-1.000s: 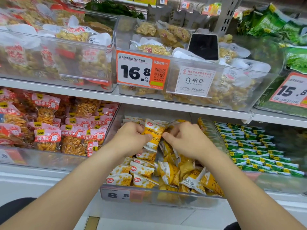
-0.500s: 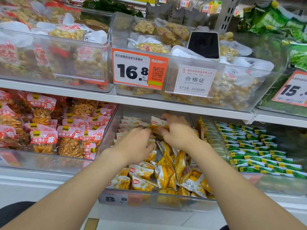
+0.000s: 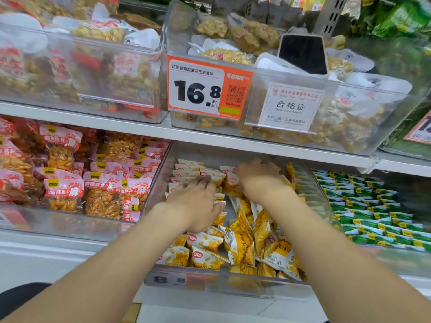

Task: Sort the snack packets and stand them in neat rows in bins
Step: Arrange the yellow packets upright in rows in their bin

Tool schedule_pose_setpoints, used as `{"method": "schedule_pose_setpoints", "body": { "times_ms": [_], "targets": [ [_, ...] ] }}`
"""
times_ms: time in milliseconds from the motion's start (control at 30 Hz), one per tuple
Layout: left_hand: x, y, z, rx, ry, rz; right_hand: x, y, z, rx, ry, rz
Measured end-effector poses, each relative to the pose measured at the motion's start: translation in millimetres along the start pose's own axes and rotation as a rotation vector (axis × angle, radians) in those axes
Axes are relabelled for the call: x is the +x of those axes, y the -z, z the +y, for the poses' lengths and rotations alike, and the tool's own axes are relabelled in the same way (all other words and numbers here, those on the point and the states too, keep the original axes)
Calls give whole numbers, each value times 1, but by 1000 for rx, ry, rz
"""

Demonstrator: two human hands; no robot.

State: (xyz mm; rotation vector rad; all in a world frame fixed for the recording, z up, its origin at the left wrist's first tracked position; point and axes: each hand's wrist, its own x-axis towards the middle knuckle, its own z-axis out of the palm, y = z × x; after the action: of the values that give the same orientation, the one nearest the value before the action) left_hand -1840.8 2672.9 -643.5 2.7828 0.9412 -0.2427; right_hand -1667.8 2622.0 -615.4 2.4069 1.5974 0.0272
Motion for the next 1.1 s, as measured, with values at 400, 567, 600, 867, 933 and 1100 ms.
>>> {"method": "schedule_pose_setpoints", "body": {
  "times_ms": [400,567,600,867,933,1100],
  "targets": [
    [1,0,3,31,-20,52,1,-8,3,272,50,-120],
    [1,-2,7,45,-80,101,5,-6,-5,134,-56,46],
    [2,-2,8,49,-90,103,6,-6,-5,91,-72,87],
    [5,-4,14,69,-181,92,-5,-2,1,15,-67,245],
    [4,-3,15,82,-192,117,-11,3,10,81,-99,305],
    [-5,2,17,77,-228,234,-21,-16,32,212,-78,149]
  ]
}}
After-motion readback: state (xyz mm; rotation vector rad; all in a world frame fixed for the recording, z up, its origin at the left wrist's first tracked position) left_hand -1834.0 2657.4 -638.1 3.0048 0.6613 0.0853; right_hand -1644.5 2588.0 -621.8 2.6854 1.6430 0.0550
